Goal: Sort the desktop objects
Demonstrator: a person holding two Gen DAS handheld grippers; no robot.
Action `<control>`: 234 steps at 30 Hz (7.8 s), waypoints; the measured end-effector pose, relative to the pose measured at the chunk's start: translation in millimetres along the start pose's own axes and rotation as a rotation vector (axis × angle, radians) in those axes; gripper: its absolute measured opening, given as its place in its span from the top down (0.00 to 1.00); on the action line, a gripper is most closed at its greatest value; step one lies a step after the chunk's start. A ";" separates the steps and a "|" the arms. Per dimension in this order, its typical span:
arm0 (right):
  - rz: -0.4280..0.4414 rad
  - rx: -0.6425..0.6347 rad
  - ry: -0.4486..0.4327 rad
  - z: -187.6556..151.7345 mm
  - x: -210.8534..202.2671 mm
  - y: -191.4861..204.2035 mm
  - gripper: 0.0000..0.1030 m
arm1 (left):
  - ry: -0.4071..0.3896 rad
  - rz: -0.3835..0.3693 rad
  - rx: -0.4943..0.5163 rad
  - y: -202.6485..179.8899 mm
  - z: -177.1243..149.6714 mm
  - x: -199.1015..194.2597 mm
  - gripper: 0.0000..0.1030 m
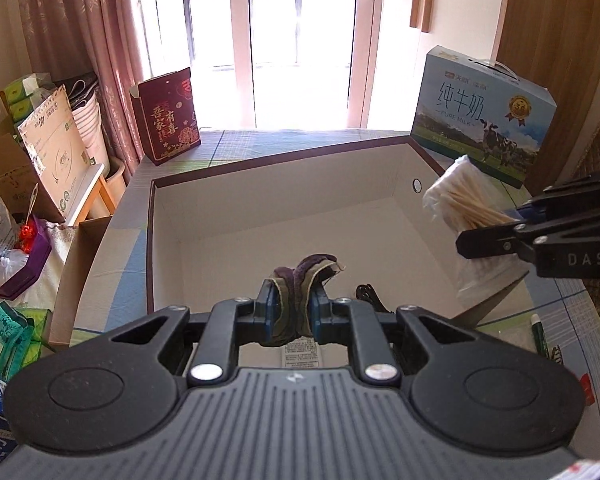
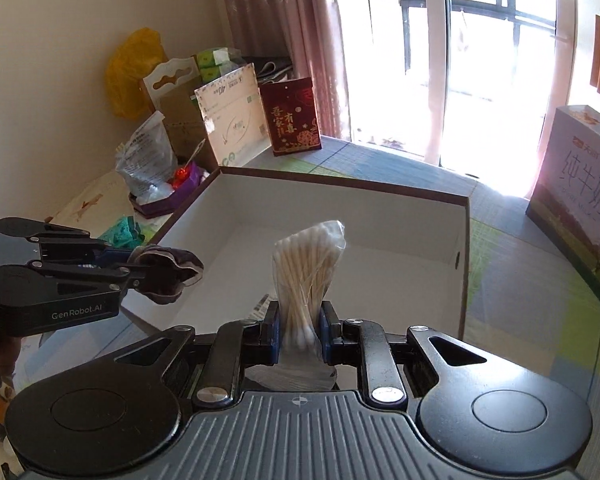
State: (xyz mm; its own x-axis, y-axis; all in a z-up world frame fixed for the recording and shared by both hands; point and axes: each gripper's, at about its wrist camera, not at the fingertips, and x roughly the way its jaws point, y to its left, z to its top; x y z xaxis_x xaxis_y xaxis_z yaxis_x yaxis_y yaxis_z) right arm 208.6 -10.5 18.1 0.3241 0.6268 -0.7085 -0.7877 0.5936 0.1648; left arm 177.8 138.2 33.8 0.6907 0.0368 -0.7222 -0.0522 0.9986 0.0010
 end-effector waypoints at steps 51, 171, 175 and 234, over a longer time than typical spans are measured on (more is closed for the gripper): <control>-0.055 0.014 0.194 36.7 134.0 -51.5 0.13 | 0.263 0.064 -0.038 46.7 40.8 160.1 0.17; -0.224 0.252 0.229 -241.1 -96.8 28.0 0.03 | 0.325 0.067 0.039 -71.8 -156.6 -27.2 0.05; -0.292 0.264 0.215 -252.8 -108.1 7.7 0.11 | 0.329 0.048 0.052 -77.1 -154.2 -21.5 0.05; -0.219 0.176 0.268 -269.5 -110.0 -72.7 0.65 | 0.188 -0.536 0.646 -196.1 -150.6 56.3 0.65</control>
State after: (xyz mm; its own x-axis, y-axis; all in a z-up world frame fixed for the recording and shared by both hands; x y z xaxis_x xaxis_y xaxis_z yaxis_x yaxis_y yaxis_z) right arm 89.0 -258.6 -100.8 0.3077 0.3352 -0.8905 -0.6055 0.7909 0.0885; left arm 118.3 -61.2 -111.2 0.3704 -0.3954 -0.8405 0.7072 0.7067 -0.0208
